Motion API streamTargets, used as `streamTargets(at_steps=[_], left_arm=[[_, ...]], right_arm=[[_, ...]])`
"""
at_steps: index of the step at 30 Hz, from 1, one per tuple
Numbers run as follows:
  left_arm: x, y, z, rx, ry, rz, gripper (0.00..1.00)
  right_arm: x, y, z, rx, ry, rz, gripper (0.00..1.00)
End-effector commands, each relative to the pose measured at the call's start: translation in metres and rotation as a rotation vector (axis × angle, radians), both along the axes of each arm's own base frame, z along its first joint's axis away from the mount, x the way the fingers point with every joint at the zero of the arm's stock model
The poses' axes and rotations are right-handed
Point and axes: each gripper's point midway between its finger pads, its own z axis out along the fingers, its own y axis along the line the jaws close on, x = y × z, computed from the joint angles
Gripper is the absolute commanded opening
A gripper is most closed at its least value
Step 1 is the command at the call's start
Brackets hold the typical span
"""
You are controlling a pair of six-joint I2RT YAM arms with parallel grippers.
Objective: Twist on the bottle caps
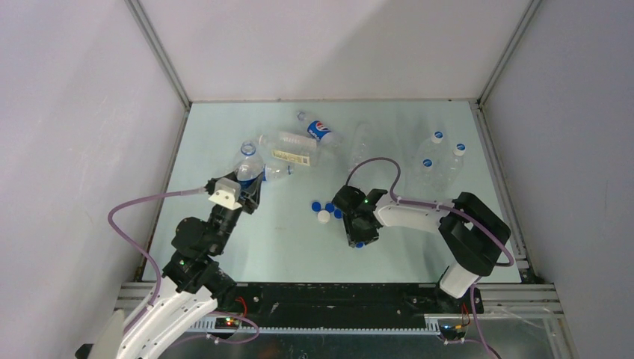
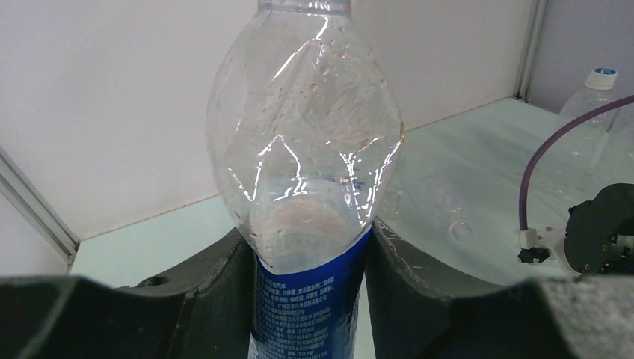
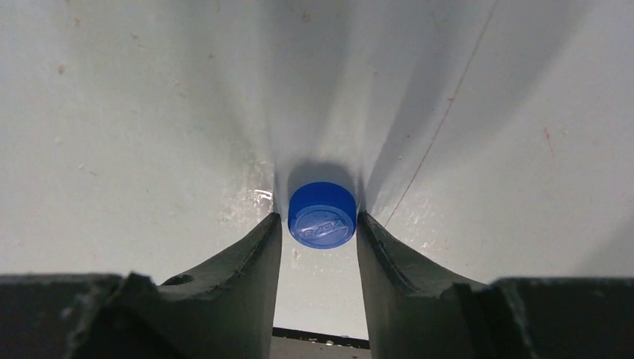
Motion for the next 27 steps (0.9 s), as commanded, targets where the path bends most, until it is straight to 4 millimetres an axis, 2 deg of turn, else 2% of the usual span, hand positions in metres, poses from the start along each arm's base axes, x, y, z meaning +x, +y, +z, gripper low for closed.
streamTargets(at_steps=[1, 8, 16, 27], left_arm=[[-0.004, -0.004, 0.003, 0.014, -0.026, -0.028, 0.51], [-0.003, -0.005, 0.001, 0.024, -0.019, -0.030, 0.52], [-0.006, -0.009, 0.002, 0.030, -0.026, -0.054, 0.53], [-0.009, -0.014, 0.001, 0.044, -0.029, -0.086, 0.53]], right_arm=[[-0.006, 0.000, -0.002, 0.015, 0.020, 0.096, 0.45], [-0.005, -0.003, -0.009, -0.010, 0.028, 0.081, 0.46], [0.007, -0.002, -0.011, -0.028, -0.006, 0.062, 0.46], [0.013, -0.003, -0.017, -0.051, -0.024, 0.015, 0.46]])
